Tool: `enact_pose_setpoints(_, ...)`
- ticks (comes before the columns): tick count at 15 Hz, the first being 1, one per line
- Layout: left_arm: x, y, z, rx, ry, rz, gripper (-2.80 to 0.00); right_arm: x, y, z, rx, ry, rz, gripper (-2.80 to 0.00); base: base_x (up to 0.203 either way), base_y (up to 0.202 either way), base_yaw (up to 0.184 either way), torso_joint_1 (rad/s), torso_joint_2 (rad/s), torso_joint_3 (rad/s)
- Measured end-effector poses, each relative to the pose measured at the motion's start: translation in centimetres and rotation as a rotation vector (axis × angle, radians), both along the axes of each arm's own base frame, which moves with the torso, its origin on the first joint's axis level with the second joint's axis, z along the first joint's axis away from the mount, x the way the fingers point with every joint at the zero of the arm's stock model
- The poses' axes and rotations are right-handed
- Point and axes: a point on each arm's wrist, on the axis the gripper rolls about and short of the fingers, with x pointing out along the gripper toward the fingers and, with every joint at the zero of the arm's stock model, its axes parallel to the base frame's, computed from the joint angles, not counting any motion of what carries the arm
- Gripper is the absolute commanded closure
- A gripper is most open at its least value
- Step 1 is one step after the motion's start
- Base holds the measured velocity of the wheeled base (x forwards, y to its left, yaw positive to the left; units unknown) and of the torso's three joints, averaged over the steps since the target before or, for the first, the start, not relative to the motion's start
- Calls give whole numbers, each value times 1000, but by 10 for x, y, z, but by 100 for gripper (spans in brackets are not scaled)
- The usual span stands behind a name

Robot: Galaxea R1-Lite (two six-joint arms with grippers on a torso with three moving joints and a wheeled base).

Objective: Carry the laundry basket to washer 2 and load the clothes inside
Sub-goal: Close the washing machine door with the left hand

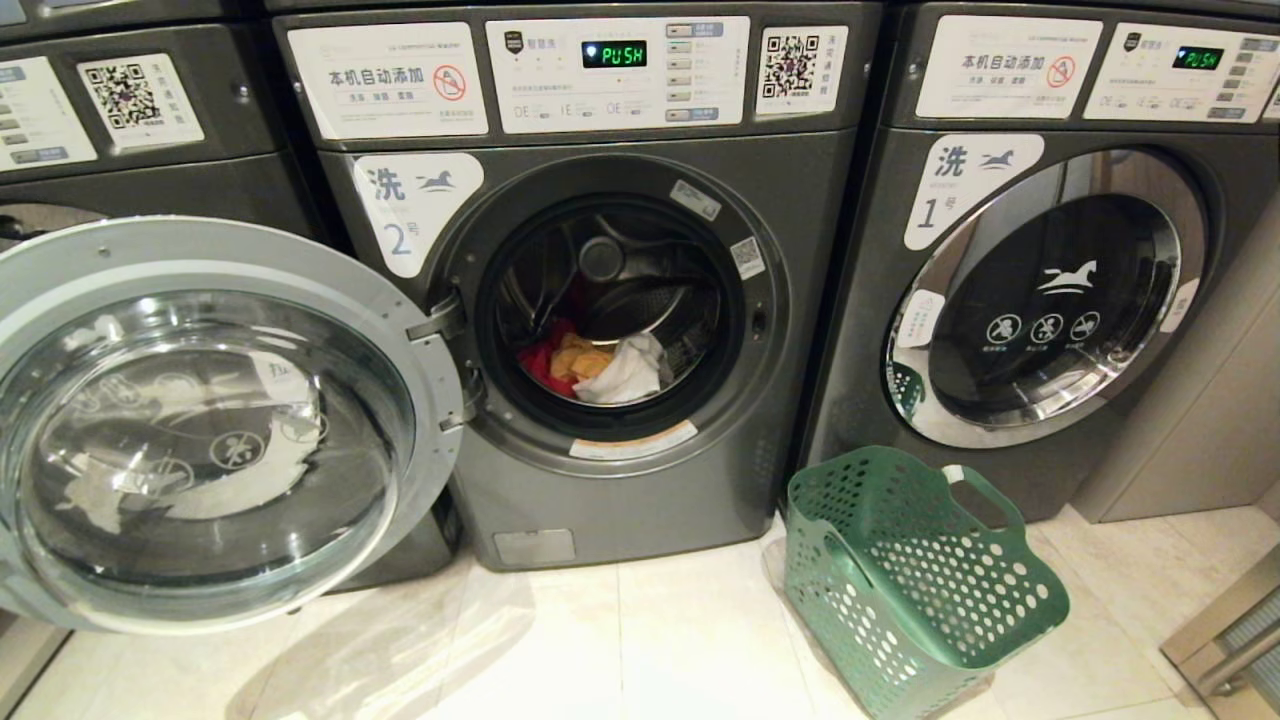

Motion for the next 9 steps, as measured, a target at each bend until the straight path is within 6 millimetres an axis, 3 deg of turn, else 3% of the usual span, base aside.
enact_pose_setpoints(2,-7,0,36,-4,-65,4,0,0,0,0,0,0,0,0,0,0,0,0,0,0)
enact_pose_setpoints(5,1,1,128,-22,-118,43,0,0,0,0,2,-1,-1,0,0,0,0,0,0,0)
enact_pose_setpoints(7,39,2,194,-41,-96,83,0,0,0,0,9,-1,-2,0,0,0,0,0,0,0)
enact_pose_setpoints(9,99,7,240,-55,-41,135,0,0,0,0,9,-1,-2,0,0,0,0,0,0,0)
